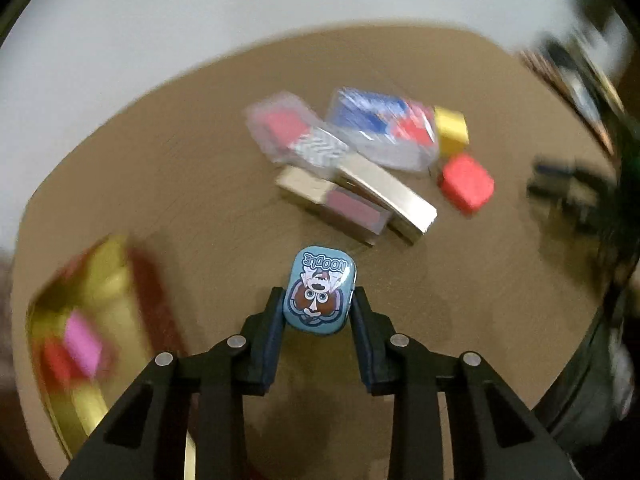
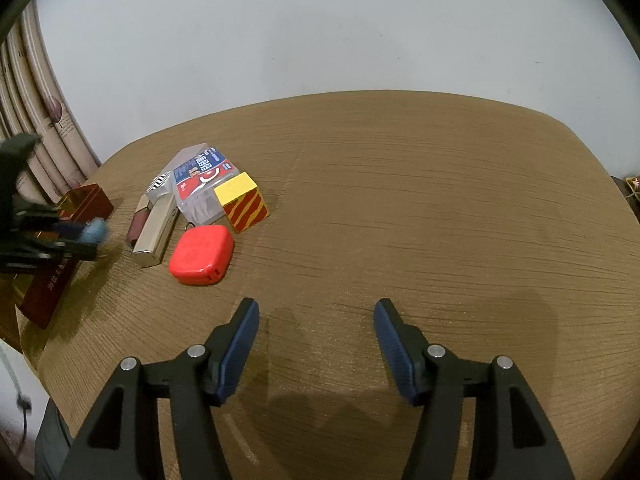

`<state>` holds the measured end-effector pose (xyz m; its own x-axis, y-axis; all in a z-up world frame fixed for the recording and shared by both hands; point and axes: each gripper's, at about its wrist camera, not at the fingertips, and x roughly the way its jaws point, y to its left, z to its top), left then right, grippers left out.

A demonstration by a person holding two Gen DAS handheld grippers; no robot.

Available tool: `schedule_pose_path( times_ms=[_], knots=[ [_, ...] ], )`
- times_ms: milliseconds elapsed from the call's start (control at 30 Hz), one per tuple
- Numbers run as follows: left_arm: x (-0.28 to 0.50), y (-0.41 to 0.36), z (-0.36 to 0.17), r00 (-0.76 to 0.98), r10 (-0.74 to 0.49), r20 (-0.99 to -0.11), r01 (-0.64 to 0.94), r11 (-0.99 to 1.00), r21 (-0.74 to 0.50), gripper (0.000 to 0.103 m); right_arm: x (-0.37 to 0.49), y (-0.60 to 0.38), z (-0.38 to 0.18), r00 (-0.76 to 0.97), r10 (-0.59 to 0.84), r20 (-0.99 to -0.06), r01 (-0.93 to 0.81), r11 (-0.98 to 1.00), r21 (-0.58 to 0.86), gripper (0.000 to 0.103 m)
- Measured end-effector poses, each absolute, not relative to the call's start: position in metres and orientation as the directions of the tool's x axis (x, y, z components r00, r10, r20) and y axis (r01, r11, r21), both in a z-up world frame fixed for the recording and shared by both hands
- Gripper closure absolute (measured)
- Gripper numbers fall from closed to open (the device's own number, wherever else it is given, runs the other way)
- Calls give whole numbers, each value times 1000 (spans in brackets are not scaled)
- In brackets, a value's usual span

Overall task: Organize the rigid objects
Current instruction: 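Grasp the blue cartoon tin with the left gripper and drop it in the box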

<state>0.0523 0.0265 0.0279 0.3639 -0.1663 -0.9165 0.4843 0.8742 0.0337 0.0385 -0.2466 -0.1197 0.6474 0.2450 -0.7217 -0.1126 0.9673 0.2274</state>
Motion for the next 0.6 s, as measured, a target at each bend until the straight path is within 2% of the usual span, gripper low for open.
schedule_pose_path(
  times_ms=[133, 233, 300, 400, 600],
  knots=[
    [19, 72, 64, 421, -190, -887, 306, 950, -59, 74, 38, -245, -120, 646, 243, -724, -114, 968, 223, 40],
    [-1, 125, 73, 449, -130, -884, 178, 983, -55, 74, 38, -243, -120, 645, 237, -727, -116, 970, 214, 39],
    [-6, 150, 69, 457, -59, -887, 110, 994, -9, 74, 38, -242, -120, 644, 233, -729, -115, 971, 208, 39],
    [4, 179, 59, 445, -8, -895, 55, 998, 18, 74, 38, -241, -120, 645, 223, -731, -111, 974, 200, 39],
    [54, 183, 40, 441, -38, -897, 43, 999, -21, 74, 40, -236, -121, 643, 206, -738, -109, 978, 177, 39]
  ],
)
